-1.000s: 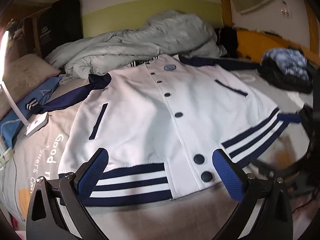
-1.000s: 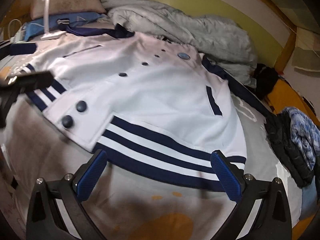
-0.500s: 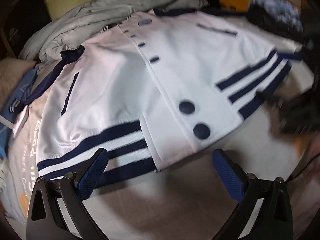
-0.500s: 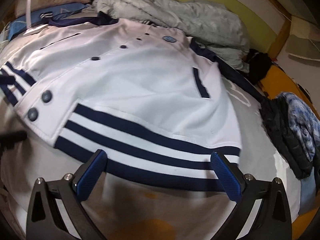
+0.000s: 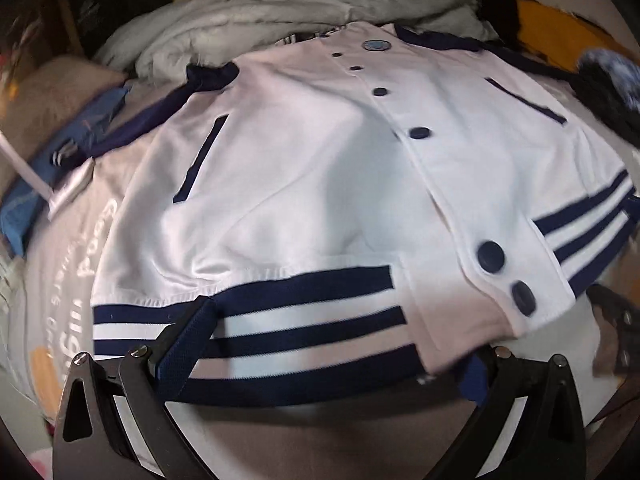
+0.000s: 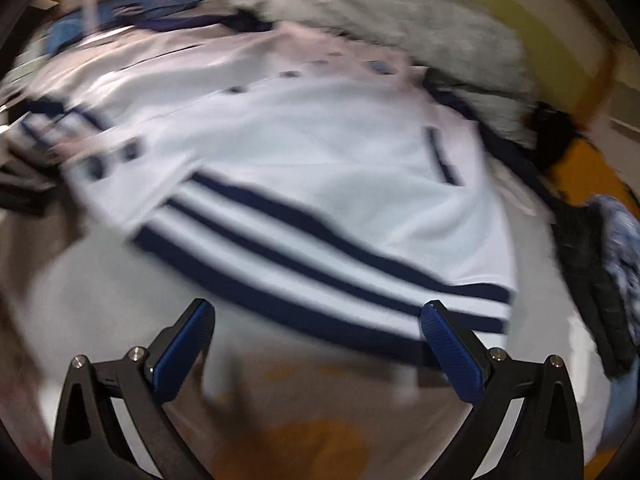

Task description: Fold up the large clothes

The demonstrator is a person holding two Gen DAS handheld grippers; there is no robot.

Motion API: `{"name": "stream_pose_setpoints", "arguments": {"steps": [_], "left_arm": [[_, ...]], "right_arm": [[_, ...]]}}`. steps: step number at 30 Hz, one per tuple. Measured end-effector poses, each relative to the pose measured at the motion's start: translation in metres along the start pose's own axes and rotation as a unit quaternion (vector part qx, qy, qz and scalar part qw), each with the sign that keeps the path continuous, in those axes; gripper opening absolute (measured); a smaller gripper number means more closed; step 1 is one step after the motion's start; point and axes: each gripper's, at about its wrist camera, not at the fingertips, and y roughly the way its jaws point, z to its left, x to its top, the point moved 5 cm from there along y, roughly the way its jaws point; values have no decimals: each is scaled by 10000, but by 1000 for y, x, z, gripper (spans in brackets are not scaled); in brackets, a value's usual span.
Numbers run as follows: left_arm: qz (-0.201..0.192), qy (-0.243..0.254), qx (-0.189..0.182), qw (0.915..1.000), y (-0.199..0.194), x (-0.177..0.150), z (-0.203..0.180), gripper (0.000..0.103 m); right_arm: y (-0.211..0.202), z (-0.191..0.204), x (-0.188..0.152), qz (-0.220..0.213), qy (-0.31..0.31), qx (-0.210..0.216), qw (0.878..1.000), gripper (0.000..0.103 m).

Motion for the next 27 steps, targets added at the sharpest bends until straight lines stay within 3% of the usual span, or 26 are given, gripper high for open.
{"name": "stream_pose_setpoints", "arguments": {"steps": [4, 6, 7, 8, 10, 12, 13, 14, 17, 20, 23, 27], "left_arm": [[-252, 84, 289, 9992, -6, 3, 7, 103], [-378, 16, 598, 9975, -10, 6, 15, 103], [-491, -35, 1016, 9936, -12, 9, 24, 103], [-656, -52, 1453, 9872, -13, 14, 34, 103], [-732, -227, 1955, 9777, -14, 17, 59, 103], [-617, -674, 1817, 9791, -11, 18, 85, 100], [-561, -892, 1658, 9805, -8, 17, 95, 91], [-519, -1116, 1539, 9804, -7, 16, 104, 66], [-574, -1392, 1159, 9818, -6, 15, 115, 7], [-1139, -1410, 1135, 9769, -34, 22, 110, 5], [-1878, -1292, 1344, 9643, -77, 29, 101, 5], [-2181, -1434, 1041, 9597, -112, 30, 105, 5]], "right_arm": [[10, -37, 5, -167, 403, -1342, 9900, 103], [12, -54, 4, -184, 595, -1683, 9838, 103], [13, -62, 2, -181, 755, -1717, 9821, 94], [12, -67, 1, -188, 877, -1706, 9812, 75], [12, -75, 0, -183, 1153, -1510, 9816, 53], [10, -79, 1, -218, 1333, -1384, 9811, 40], [8, -80, 2, -273, 1349, -1462, 9796, 28], [6, -80, 3, -316, 1342, -1538, 9784, 22], [-6, -84, 4, -580, 1565, -1485, 9747, 12], [-26, -90, 7, -958, 1814, -1600, 9656, 9], [-59, -101, 6, -1395, 2064, -1760, 9524, 7], [-100, -112, 4, -1856, 2383, -1756, 9370, 7]]}}
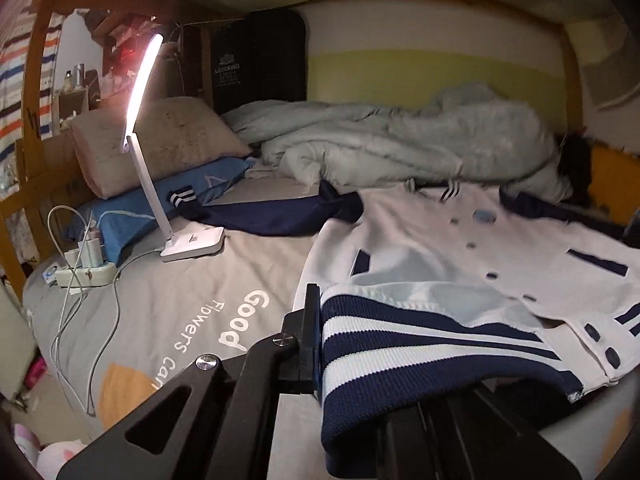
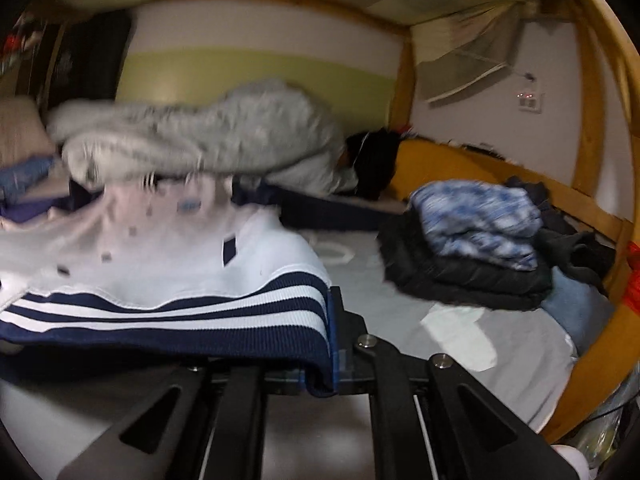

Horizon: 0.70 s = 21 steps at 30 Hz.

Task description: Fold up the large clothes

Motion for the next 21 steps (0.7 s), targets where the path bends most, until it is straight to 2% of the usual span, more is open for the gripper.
{"name": "stream_pose_setpoints", "arguments": {"steps": [3, 6, 9, 11, 13, 17, 19, 21], "left_arm": [[134, -20, -74, 9999, -13, -1, 7, 5], [305, 274, 94, 9991, -16, -10, 8, 7], [619, 538, 366, 9960, 0, -19, 7, 26], [880, 555, 363, 9939, 18, -16, 7, 31], [1087, 557, 268, 9921, 39, -5, 9, 38], [1584, 1202, 175, 9799, 100, 13, 0, 49], [1884, 1285, 109, 9736, 134, 18, 2, 55], [2141, 1085, -89, 9707, 165, 21, 6, 61]], "right_arm": [[-22, -5, 1, -51, 3, 42, 10000, 7], [-29, -7, -11, 180, -92, -12, 9998, 7], [-9, -7, -23, 646, -274, -69, 9975, 7], [13, -10, -21, 1072, -114, 110, 9941, 7], [31, -12, -10, 1306, 41, 388, 9907, 7], [86, 4, 21, 1589, -347, 595, 9849, 7], [124, 20, 29, 1787, -637, 598, 9800, 7], [159, 32, 30, 2023, -751, 610, 9745, 7]]}}
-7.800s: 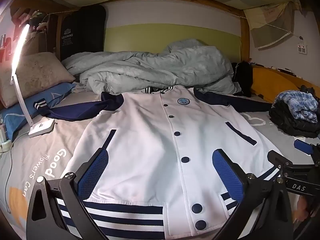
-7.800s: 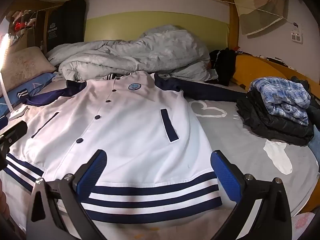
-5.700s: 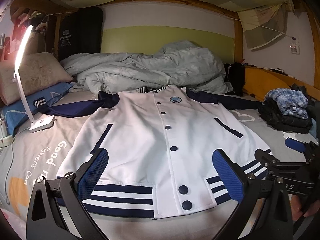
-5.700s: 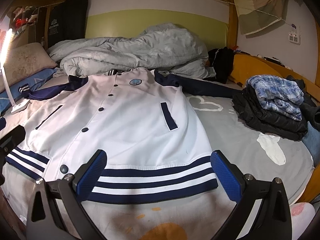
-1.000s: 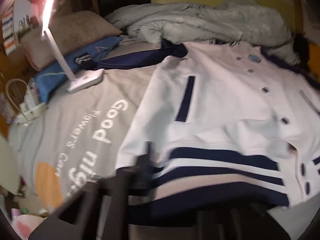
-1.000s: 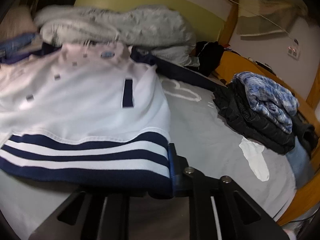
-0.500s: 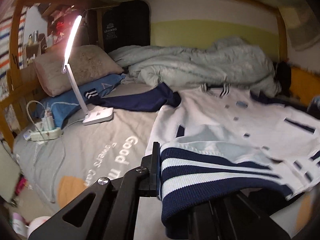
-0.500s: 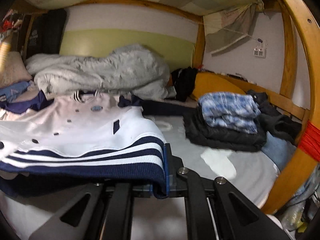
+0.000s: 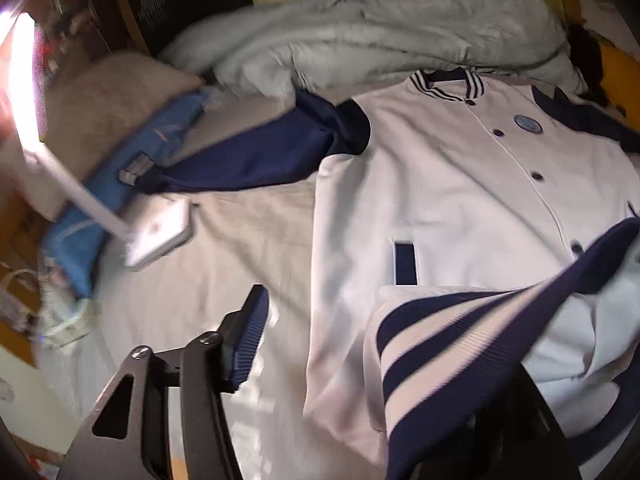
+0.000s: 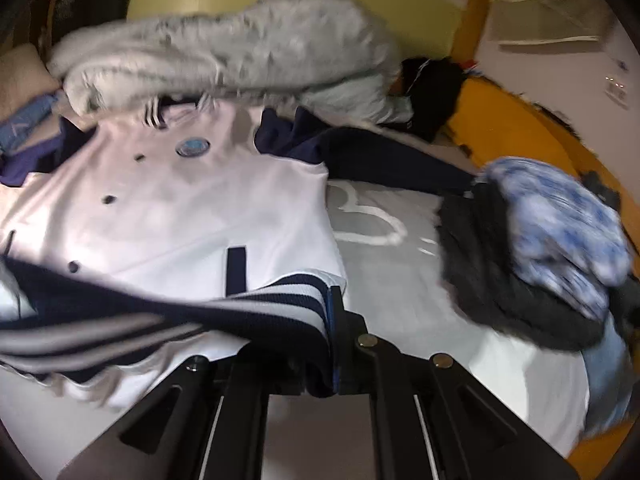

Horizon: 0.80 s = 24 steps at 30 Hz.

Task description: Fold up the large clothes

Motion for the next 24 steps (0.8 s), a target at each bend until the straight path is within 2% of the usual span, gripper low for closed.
{"name": "stream_pose_setpoints", "arguments": {"steps": [3, 6, 8, 9, 11, 13, 16, 18, 20, 23, 24], "left_arm": [[457, -354, -462, 9973, 38, 5, 9, 64], [447, -590, -1075, 9915, 50, 3, 4, 63], [412, -596, -1528, 9856, 45, 3, -4, 64], [339, -536, -1765, 9823, 40, 2, -9, 66], [171, -497, -1972, 9790, 28, -2, -15, 84], [75, -630, -2129, 9750, 16, -7, -16, 98], [-2, -793, -2439, 9666, 2, -10, -14, 101], [-8, -880, -2713, 9585, -6, -10, -15, 103], [-67, -905, -2894, 9529, -15, -9, -15, 103], [35, -706, -3003, 9512, -22, -13, -23, 103], [153, -602, -2953, 9534, -21, -15, -27, 103]], "right_arm": [[42, 14, 11, 303, -68, 285, 9991, 8], [56, 25, 12, 279, -148, 491, 9983, 13], [50, 26, 12, 80, -119, 773, 9969, 31], [44, 26, 11, 37, -86, 1005, 9949, 46], [33, 23, 12, -58, -13, 1234, 9923, 72], [16, 14, 12, -299, 111, 1343, 9904, 88], [4, 7, 14, -584, 24, 1197, 9911, 94], [7, 2, 15, -535, 12, 1042, 9931, 94], [16, 0, 13, -366, 151, 1072, 9935, 94], [24, -2, 11, -256, 274, 1140, 9928, 94], [24, -3, 10, -252, 265, 1134, 9929, 94]]}}
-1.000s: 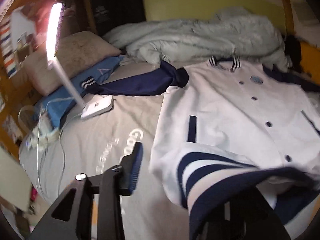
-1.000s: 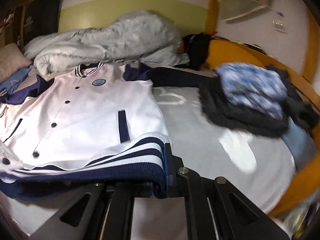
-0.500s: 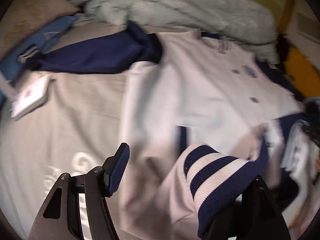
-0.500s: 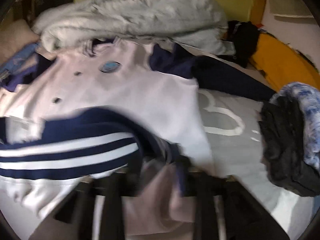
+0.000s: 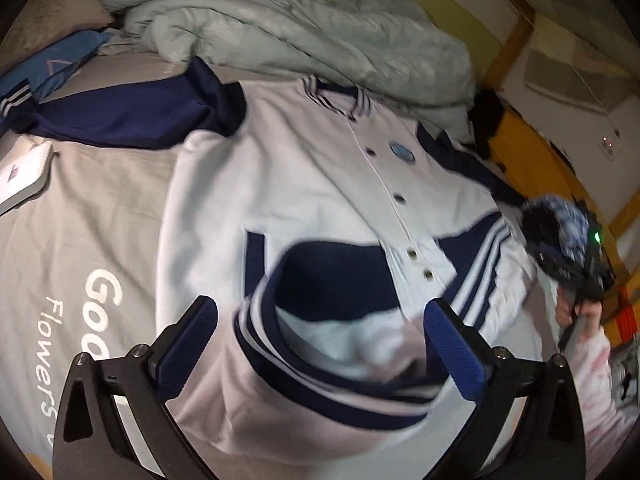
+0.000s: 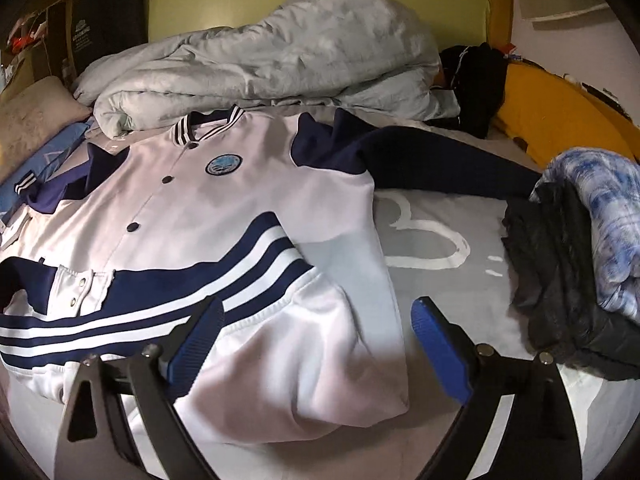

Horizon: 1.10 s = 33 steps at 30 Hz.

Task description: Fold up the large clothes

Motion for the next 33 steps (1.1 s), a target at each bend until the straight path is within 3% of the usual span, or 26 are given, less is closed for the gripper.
{"name": "stream_pose_setpoints", "arguments": {"steps": [2, 3, 4, 5, 6, 7, 9, 11, 13, 14, 15, 16, 17, 22, 25, 27, 29, 31, 33], "left_arm": [[378, -140, 353, 9986, 11, -9, 6, 103], [434, -272, 308, 9982, 15, -11, 9, 102], [516, -457, 154, 9975, 20, -13, 12, 91], [528, -606, 11, 9968, 23, -13, 14, 48], [504, -646, 70, 9966, 23, -12, 17, 22], [435, -614, 249, 9968, 22, -8, 20, 3], [20, -656, 385, 9971, 14, 4, 25, 2], [-338, -812, 371, 9954, 5, 22, 28, 2], [-643, -775, 590, 9932, -1, 41, 31, 2], [-767, -664, 751, 9920, -1, 51, 30, 2], [-845, -566, 876, 9909, -1, 60, 31, 2], [-896, -504, 1027, 9894, 2, 67, 33, 2], [-911, -488, 1190, 9875, 8, 74, 35, 2], [-855, -145, 2062, 9747, 47, 81, 50, 3], [-672, -3, 2123, 9749, 67, 70, 56, 5], [-646, 71, 2101, 9755, 68, 67, 58, 15], [-785, 22, 2179, 9728, 56, 67, 62, 57], [-989, -171, 2118, 9721, 36, 67, 64, 69], [-1008, -387, 1870, 9764, 17, 61, 66, 69]], "right_arm": [[0, 1, -1, -28, -36, -24, 10000, 94], [1, 2, -1, -36, -37, 16, 10000, 94], [3, 4, -1, -15, -29, 110, 9999, 94], [5, 6, -2, 24, -29, 222, 9997, 94], [10, 10, -3, 84, -47, 347, 9994, 94], [16, 14, -4, 158, -105, 405, 9990, 94], [26, 18, -5, 228, -224, 330, 9989, 93], [36, 21, -6, 279, -390, 166, 9987, 80], [40, 19, -6, 241, -448, 42, 9987, 70], [41, 16, -5, 176, -447, -9, 9988, 46], [41, 14, -4, 147, -444, -56, 9989, 30], [43, 10, -4, 159, -437, -153, 9988, 15], [44, 7, -4, 189, -384, -119, 9990, 9], [36, -9, 2, -76, 203, -156, 9996, 6], [30, -14, 6, -171, 426, -188, 9988, 6], [33, -13, 4, -43, 352, -261, 9990, 6], [36, -11, 1, 29, 266, -333, 9991, 9], [30, -13, -1, -28, 270, -357, 9990, 12], [19, -16, 1, -135, 302, -372, 9988, 19]]}}
